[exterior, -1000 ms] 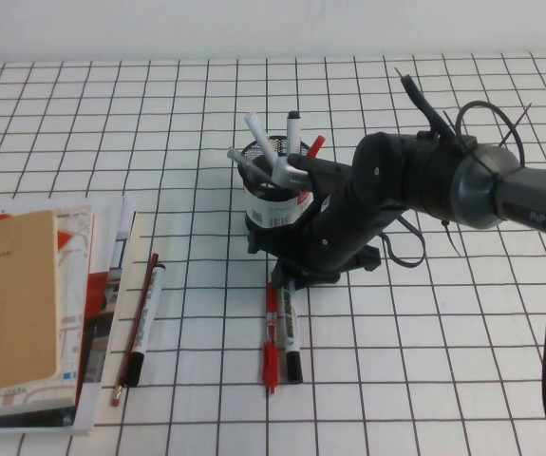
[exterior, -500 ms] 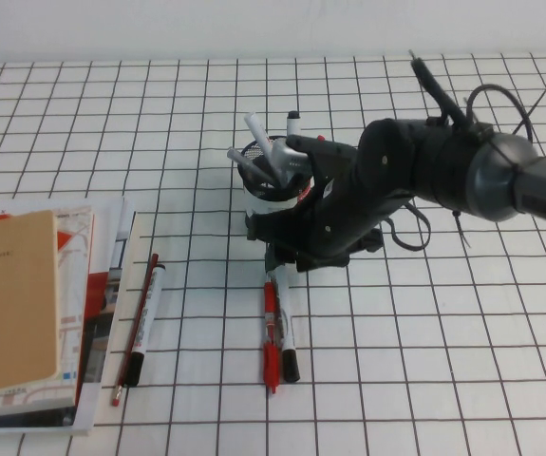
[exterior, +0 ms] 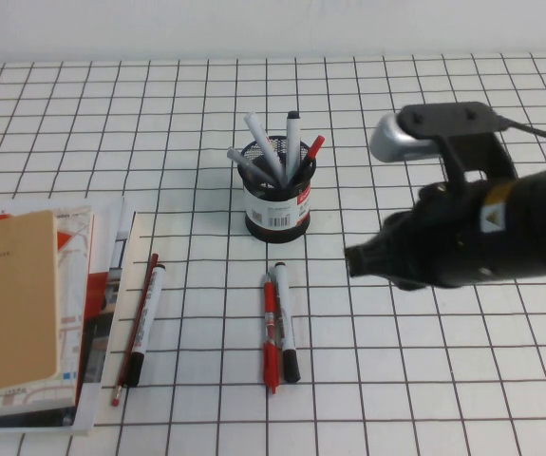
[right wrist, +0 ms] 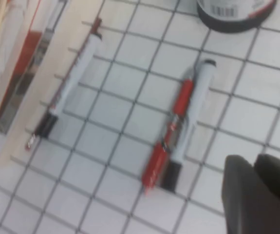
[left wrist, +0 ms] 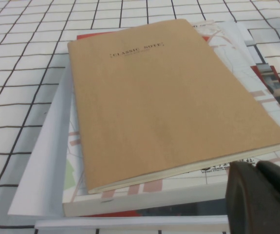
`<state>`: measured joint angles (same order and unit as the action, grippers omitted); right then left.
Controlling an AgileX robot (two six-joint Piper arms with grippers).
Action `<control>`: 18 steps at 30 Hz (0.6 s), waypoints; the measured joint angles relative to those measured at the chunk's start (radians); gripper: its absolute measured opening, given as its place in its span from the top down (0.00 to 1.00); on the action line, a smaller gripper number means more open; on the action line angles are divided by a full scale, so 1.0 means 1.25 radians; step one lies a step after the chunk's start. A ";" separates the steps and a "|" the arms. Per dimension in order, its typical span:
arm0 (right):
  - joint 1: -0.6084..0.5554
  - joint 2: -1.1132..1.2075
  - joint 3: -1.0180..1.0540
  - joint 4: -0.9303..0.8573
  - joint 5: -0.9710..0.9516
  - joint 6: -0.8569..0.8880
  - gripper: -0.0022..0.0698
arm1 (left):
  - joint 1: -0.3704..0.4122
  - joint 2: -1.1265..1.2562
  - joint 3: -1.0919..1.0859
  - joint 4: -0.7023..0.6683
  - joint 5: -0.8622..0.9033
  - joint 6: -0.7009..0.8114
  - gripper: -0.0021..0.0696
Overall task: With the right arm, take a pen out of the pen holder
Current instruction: 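Take a marker out of the pen holder and lay it on the table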
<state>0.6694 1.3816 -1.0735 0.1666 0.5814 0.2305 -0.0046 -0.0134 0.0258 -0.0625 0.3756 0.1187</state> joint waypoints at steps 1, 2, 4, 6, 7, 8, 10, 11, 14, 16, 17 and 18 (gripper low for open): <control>0.000 -0.019 0.013 -0.006 0.016 0.000 0.94 | 0.000 0.000 0.000 0.000 0.000 0.000 0.98; 0.000 -0.055 0.027 -0.023 0.040 -0.003 0.96 | 0.000 0.000 0.000 0.000 0.000 0.000 0.98; 0.000 -0.106 0.055 -0.051 0.072 -0.009 0.98 | 0.000 0.000 0.000 0.000 0.000 0.000 0.98; 0.000 -0.158 0.082 -0.069 0.107 -0.013 0.98 | 0.000 0.000 0.000 0.000 0.000 0.000 0.98; 0.000 -0.182 0.092 -0.073 0.123 -0.014 0.99 | 0.000 0.000 0.000 0.000 0.000 0.000 0.98; 0.000 -0.203 0.102 -0.076 0.147 -0.016 0.99 | 0.000 0.000 0.000 0.000 0.000 0.000 0.98; 0.000 -0.233 0.114 -0.077 0.201 -0.017 0.99 | 0.000 0.000 0.000 0.000 0.000 0.000 0.98; 0.000 -0.245 0.118 -0.078 0.230 -0.017 0.99 | 0.000 0.000 0.000 0.000 0.000 0.000 0.98; 0.000 -0.270 0.122 -0.078 0.281 -0.017 0.99 | 0.000 0.000 0.000 0.000 0.000 0.000 0.98; 0.000 -0.280 0.129 -0.076 0.288 -0.017 0.99 | 0.000 0.000 0.000 0.000 0.000 0.000 0.98; 0.000 -0.282 0.133 -0.079 0.292 -0.018 0.99 | 0.000 0.000 0.000 0.000 0.000 0.000 0.98; 0.000 -0.283 0.142 -0.084 0.292 -0.018 0.99 | 0.000 0.000 0.000 0.000 0.000 0.000 0.98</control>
<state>0.6694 1.0276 -0.8961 0.0615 0.9463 0.2074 -0.0046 -0.0134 0.0258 -0.0625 0.3756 0.1187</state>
